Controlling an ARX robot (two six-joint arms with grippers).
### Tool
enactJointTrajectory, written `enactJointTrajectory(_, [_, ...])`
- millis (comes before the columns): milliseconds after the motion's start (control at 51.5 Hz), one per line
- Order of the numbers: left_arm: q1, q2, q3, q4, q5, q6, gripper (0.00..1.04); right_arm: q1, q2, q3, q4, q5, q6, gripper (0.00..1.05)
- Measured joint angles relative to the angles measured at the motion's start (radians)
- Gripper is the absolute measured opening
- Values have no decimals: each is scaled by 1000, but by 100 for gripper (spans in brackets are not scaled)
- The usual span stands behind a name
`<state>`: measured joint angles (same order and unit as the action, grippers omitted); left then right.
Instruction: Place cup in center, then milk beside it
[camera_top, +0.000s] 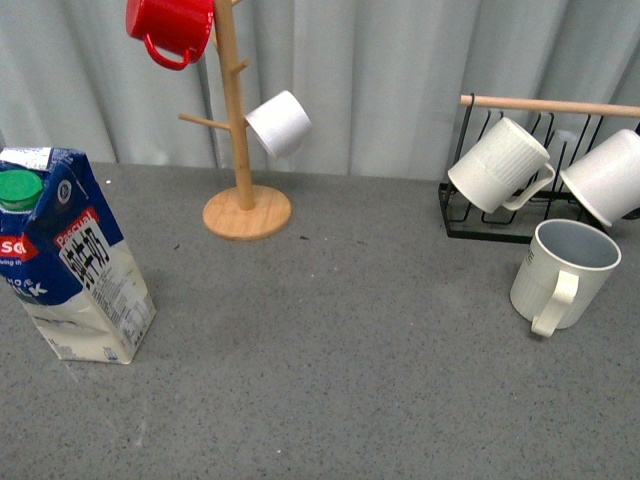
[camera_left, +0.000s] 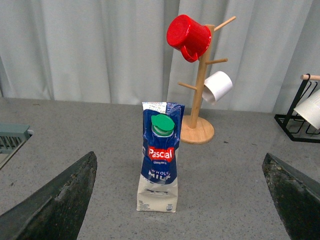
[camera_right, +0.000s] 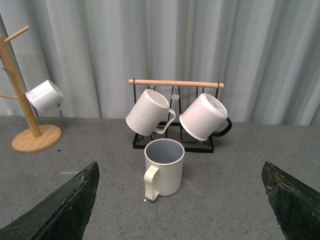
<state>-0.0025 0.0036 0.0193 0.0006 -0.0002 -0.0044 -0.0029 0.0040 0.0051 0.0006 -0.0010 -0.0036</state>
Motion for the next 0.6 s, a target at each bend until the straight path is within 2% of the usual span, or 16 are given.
enactJointTrajectory(602, [0, 0, 0, 0, 0, 0, 98, 0, 0, 0, 0, 0, 0, 95])
